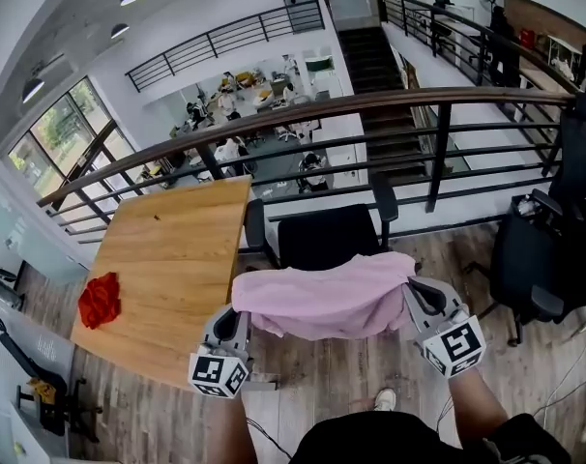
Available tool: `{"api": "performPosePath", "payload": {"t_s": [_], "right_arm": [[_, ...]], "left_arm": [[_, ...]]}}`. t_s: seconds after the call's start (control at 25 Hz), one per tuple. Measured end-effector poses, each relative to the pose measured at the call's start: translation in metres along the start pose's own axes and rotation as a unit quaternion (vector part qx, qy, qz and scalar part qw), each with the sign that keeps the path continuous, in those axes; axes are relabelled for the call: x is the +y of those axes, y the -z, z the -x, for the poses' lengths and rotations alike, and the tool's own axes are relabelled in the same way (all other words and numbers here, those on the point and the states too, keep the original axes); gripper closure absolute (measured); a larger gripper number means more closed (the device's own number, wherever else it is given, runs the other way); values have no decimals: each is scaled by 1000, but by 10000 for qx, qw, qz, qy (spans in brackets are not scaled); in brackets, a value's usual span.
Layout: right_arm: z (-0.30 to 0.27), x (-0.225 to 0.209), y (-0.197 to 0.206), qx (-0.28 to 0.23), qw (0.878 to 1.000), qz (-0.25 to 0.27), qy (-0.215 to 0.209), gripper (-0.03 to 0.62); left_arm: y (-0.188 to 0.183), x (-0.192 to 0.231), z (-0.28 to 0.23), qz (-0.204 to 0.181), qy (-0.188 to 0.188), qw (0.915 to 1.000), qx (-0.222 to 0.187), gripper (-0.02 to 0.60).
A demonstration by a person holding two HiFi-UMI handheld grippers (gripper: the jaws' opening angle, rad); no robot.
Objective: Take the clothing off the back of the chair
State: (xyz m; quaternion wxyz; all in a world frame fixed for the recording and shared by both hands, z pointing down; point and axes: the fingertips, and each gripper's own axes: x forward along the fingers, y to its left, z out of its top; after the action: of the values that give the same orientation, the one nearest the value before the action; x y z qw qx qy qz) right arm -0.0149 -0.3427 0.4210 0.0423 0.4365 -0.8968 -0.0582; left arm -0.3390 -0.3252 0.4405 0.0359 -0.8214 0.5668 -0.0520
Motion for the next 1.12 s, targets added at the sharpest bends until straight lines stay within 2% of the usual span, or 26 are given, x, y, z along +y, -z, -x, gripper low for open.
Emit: {"api": "performPosePath", "payload": {"t_s": [0.28,0.72,0.88,1.12], "right_arm": [[23,-1,-27,-139,9983,125,558,583],[71,34,-74,-549,9936,165,974,583],[89,46,-75,-515,9927,196,1077,583],[112,67,-60,-371,9917,88,1227,583]], "left_arm": [[-34,-5,18,-94,243,9985,-472,541],[-78,-17,68,-205,560,9936,-956,540],[-77,-24,87,-160,679,9930,-950,540],[-51,-36,106,18,884,9931,-776,538]]}}
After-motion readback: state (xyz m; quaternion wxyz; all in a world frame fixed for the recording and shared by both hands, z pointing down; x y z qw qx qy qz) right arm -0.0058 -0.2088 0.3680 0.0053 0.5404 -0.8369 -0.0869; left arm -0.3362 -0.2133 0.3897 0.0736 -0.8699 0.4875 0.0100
